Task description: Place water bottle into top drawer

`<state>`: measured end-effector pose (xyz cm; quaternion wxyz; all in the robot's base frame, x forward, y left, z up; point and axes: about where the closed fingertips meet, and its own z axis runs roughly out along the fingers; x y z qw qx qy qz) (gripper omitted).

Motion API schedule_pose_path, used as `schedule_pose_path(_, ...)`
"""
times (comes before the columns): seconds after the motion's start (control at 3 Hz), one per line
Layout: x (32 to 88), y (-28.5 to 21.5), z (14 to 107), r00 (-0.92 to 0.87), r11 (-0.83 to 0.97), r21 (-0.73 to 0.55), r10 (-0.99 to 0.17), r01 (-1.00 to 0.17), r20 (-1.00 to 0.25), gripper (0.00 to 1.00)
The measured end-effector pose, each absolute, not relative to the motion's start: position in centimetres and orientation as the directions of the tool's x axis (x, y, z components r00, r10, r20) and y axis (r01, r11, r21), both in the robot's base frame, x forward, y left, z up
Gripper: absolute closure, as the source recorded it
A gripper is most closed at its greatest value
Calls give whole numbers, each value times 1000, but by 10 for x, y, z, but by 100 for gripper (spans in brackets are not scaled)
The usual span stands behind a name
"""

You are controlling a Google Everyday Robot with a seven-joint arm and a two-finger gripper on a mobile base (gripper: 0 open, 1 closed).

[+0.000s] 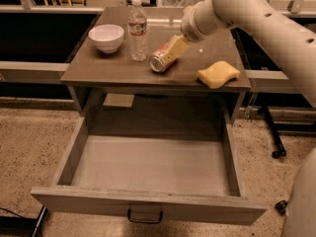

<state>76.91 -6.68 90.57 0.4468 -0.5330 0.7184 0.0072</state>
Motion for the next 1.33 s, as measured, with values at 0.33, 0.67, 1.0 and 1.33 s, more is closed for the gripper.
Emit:
schedule_pose_path(0.33,774,-62,906,-30,447,-452,-736,-772,-676,0)
schedule_pose_path(0.67,773,-60,902,-33,455,-437,-721,-776,-692,0)
schedule_pose_path(1.0,778,-51,911,7,509,-384,-596,-770,-803,0)
schedule_pose_path(1.33,771,-8,938,62,510,-292,-420,-809,-906,0)
